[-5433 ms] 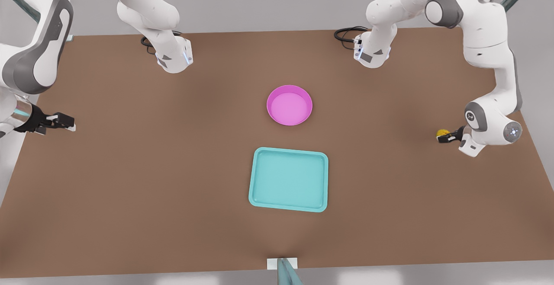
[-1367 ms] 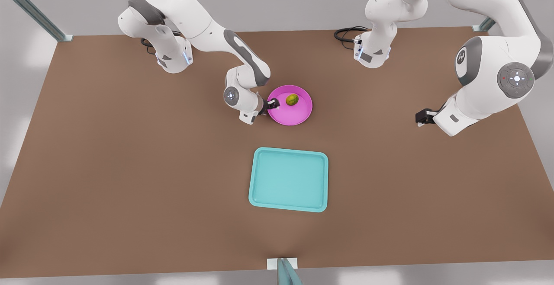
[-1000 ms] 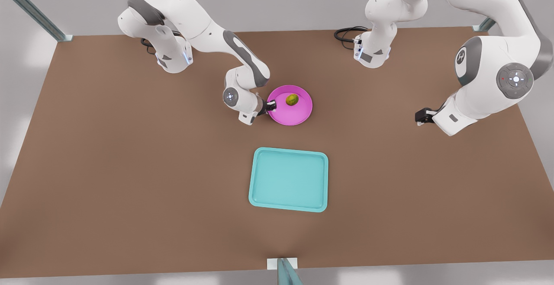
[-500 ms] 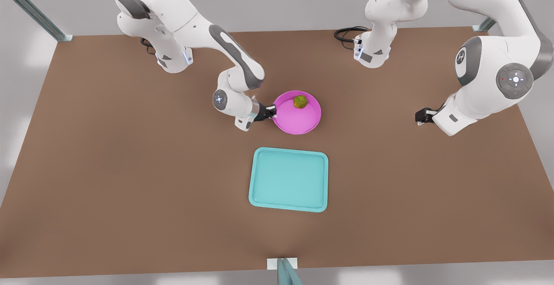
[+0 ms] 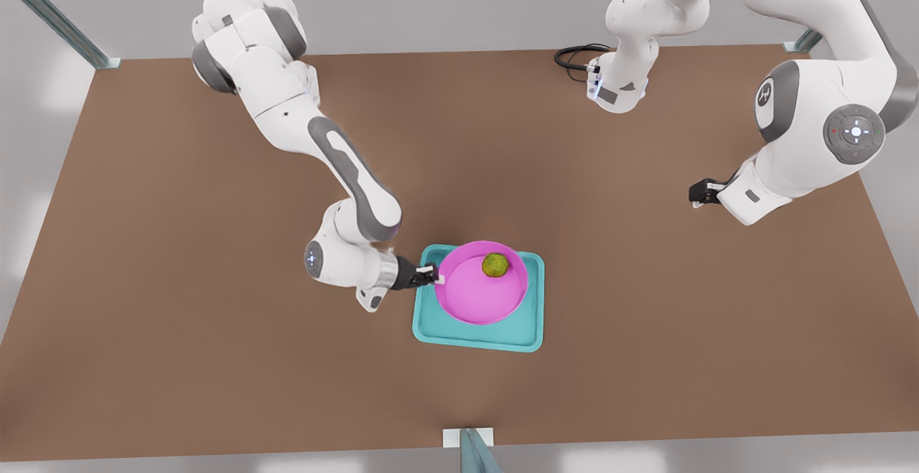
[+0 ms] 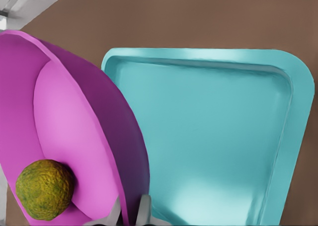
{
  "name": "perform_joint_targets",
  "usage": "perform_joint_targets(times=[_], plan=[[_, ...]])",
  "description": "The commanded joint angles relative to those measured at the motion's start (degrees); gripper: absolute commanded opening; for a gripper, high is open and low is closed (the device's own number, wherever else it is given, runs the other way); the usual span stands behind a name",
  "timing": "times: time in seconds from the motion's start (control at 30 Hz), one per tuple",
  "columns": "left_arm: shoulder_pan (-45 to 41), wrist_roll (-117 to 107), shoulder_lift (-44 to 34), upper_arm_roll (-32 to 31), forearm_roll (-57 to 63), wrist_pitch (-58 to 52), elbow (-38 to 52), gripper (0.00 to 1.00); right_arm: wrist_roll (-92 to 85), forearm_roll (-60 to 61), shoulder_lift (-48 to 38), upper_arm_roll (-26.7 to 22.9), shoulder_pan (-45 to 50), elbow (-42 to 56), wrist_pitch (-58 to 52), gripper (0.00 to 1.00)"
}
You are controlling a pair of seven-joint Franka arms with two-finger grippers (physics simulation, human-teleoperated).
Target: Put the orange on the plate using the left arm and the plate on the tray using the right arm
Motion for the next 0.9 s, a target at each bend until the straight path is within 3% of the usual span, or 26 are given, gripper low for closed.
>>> perform_joint_targets(times=[0.0, 0.03, 0.07, 0.27, 0.33, 0.4, 0.5, 0.57, 0.67, 0.87], plan=[[0.0, -0.3, -0.5, 0.0, 0.1, 0.0, 0.1, 1.0, 0.6, -3.2, 1.0, -0.1, -0.9, 1.2, -3.5, 0.21], [0.1, -0.2, -0.5, 0.9, 0.1, 0.0, 0.1, 1.0, -0.3, -3.2, 1.3, -0.1, -0.9, 1.3, -3.5, 0.21], [0.2, 0.6, 0.2, 1.9, -0.3, 0.1, 1.8, 1.0, -0.5, -3.2, 1.3, -0.1, -0.9, 1.2, -3.5, 1.0], [-0.2, 0.6, 1.4, 2.5, -0.3, -1.2, 3.1, 1.0, -0.8, -2.7, -0.1, 0.1, -0.9, 0.6, -4.9, 1.0], [-0.5, 0.0, 1.5, 2.2, -0.3, -5.8, 3.0, 1.0, -0.5, -5.0, -2.5, -2.7, -2.0, 2.4, -14.2, 1.0], [-1.0, 0.5, 1.6, 1.9, -0.4, -7.8, 3.0, 1.0, -1.1, -27.6, -2.8, -8.2, -3.2, 16.1, -40.5, 1.0], [-0.4, 1.3, 1.1, 4.7, 0.2, -13.7, 4.0, 1.0, -15.2, -55.6, -11.0, -10.6, -5.6, 20.0, -51.4, 1.0], [-0.4, 2.8, 0.5, 9.8, 0.3, -16.0, 5.3, 1.0, -15.2, -55.4, -23.3, -10.4, -8.2, 15.8, -53.0, 1.0], [-0.3, 2.8, 0.9, 10.6, 0.1, -18.0, 7.5, 1.0, -8.5, -55.5, -39.7, -10.3, -8.4, -2.3, -52.5, 1.0], [-1.0, 7.1, 3.7, 9.5, -0.9, -16.1, 7.6, 1.0, -8.0, -55.6, -42.1, -10.3, -8.3, -4.4, -52.3, 1.0]])
